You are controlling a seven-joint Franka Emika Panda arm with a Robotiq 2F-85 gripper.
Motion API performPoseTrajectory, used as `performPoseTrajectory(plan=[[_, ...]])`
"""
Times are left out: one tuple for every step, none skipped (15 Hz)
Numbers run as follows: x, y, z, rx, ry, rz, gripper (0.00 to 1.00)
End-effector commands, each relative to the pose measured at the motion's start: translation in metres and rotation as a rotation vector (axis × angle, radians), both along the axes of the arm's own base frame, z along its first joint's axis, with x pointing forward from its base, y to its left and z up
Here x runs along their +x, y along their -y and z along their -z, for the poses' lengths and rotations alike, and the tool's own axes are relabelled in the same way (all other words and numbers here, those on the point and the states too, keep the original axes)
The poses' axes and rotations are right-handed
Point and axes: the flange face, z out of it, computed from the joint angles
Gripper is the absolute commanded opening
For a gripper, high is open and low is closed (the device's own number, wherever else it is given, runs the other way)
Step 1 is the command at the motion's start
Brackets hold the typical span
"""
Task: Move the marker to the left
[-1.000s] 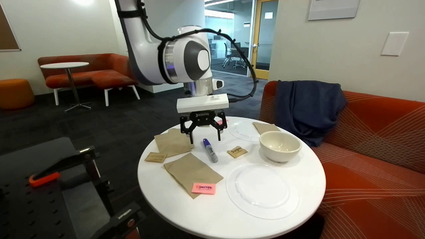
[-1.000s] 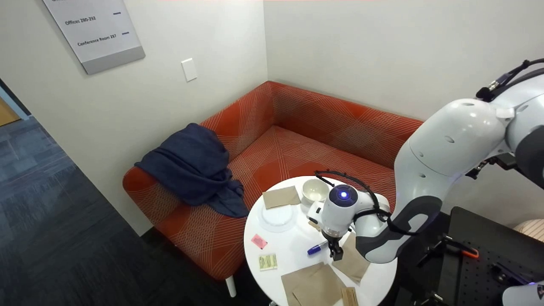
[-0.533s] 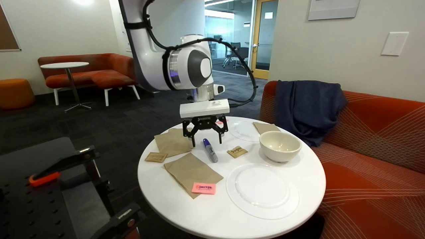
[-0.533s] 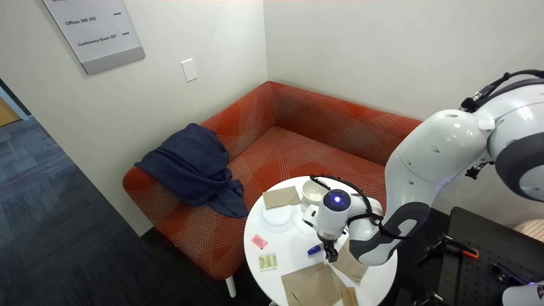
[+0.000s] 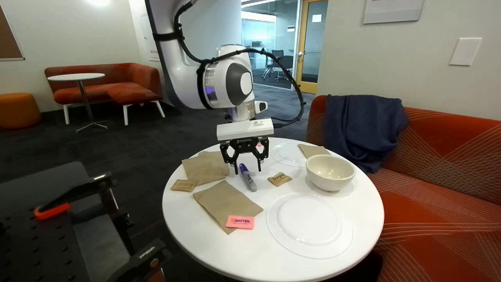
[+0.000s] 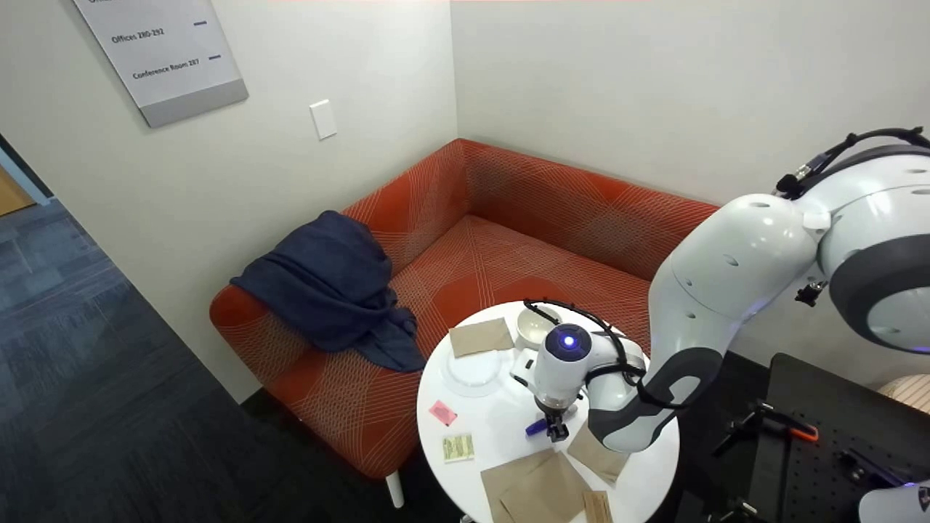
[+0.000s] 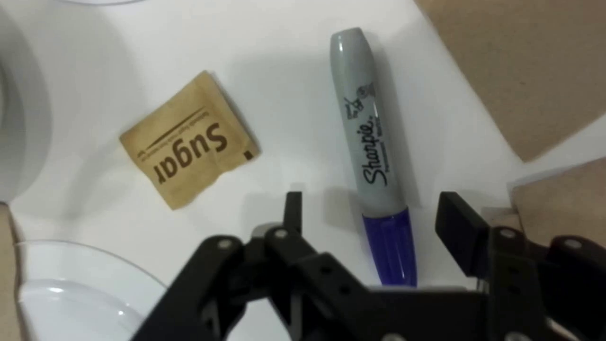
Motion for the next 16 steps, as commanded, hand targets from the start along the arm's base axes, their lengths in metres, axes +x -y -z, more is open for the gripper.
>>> performPoseTrajectory(plan=[[0.008,-0.002,0.003,0.001,0.015,0.024,0.43],[0.009,-0.003,0.004,0.001,0.015,0.025,0.36],[0.009,-0.003,0.004,0.001,0.015,0.025,0.27],[0.01,-0.003,0.005,0.0,0.015,0.026,0.2],[0.011,-0.004,0.006,0.0,0.014,0.026,0.12],[0.011,-0.004,0.006,-0.001,0.013,0.026,0.05],[0.012,-0.004,0.005,-0.002,0.013,0.026,0.04],[0.012,-0.004,0.004,-0.002,0.011,0.027,0.06],[0.011,-0.003,0.002,0.0,0.012,0.032,0.06],[0.01,-0.003,-0.004,0.004,0.012,0.04,0.06],[0.009,-0.004,-0.012,0.011,0.006,0.053,0.06],[0.009,-0.005,-0.018,0.018,0.01,0.069,0.06],[0.009,-0.006,-0.026,0.026,0.011,0.085,0.06],[0.01,-0.008,-0.033,0.038,0.015,0.099,0.06],[0.011,-0.01,-0.042,0.051,0.016,0.116,0.06],[0.012,-0.013,-0.051,0.06,0.02,0.133,0.06]])
